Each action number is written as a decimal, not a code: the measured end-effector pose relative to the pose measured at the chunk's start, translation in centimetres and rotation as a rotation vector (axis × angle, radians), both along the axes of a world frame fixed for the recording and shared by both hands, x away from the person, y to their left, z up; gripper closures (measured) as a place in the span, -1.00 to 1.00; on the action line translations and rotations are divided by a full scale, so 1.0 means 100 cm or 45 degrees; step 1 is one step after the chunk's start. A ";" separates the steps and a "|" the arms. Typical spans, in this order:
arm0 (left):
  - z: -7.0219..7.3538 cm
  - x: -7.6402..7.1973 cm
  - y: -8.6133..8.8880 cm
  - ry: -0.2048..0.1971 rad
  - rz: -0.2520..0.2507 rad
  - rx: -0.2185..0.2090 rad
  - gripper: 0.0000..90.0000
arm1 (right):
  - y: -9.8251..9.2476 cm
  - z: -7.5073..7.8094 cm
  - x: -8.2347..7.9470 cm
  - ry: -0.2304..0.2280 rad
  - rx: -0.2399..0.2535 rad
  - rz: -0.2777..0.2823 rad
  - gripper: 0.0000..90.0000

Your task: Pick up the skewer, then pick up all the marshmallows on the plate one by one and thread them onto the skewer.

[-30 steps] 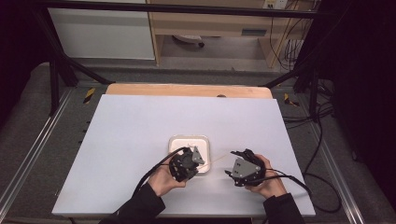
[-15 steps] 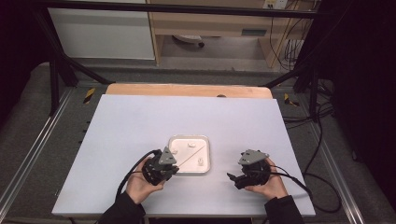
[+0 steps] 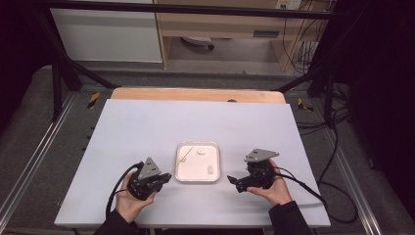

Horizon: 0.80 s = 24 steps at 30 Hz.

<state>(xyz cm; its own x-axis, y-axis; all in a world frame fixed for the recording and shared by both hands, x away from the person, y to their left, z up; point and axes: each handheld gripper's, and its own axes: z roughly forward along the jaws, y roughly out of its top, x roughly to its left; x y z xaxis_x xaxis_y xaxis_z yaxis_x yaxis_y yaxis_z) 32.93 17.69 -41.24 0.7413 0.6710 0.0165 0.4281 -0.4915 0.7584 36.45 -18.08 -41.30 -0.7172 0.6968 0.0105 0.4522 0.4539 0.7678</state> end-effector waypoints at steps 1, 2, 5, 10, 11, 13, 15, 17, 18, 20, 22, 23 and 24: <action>-0.001 0.000 0.002 0.005 0.004 -0.003 0.96 | 0.000 0.000 0.000 0.000 0.000 0.000 -0.98; -0.001 -0.001 0.004 0.004 0.009 -0.010 0.96 | 0.003 0.001 0.001 0.000 -0.001 0.001 -0.98; -0.001 -0.002 0.009 0.001 0.020 -0.041 0.96 | 0.014 0.002 0.005 0.002 0.007 0.008 -0.98; -0.003 -0.002 0.015 -0.002 0.027 -0.070 0.96 | 0.030 0.004 0.010 0.005 0.052 0.001 -0.97; -0.004 -0.003 0.016 -0.010 0.030 -0.077 0.96 | 0.033 0.004 0.011 0.012 0.060 -0.001 -0.97; -0.006 -0.003 0.018 -0.004 0.033 -0.084 0.96 | 0.038 0.004 0.014 0.016 0.064 -0.006 -0.96; -0.008 -0.004 0.020 -0.010 0.039 -0.097 0.96 | 0.043 0.003 0.018 0.015 0.071 -0.007 -0.94; -0.009 -0.005 0.022 -0.016 0.042 -0.098 0.96 | 0.046 0.002 0.022 0.016 0.073 -0.008 -0.89; -0.009 -0.005 0.022 -0.019 0.048 -0.105 0.96 | 0.049 0.000 0.025 0.026 0.089 -0.011 -0.83; -0.009 -0.005 0.023 -0.017 0.047 -0.113 0.96 | 0.051 -0.001 0.027 0.034 0.099 -0.009 -0.81; -0.009 -0.006 0.023 -0.021 0.047 -0.119 0.96 | 0.057 -0.005 0.031 0.054 0.108 0.017 -0.72; -0.010 -0.005 0.023 -0.021 0.047 -0.119 0.96 | 0.057 -0.005 0.031 0.054 0.108 0.017 -0.72; -0.010 -0.005 0.023 -0.023 0.049 -0.123 0.96 | 0.059 -0.007 0.032 0.061 0.114 0.024 -0.67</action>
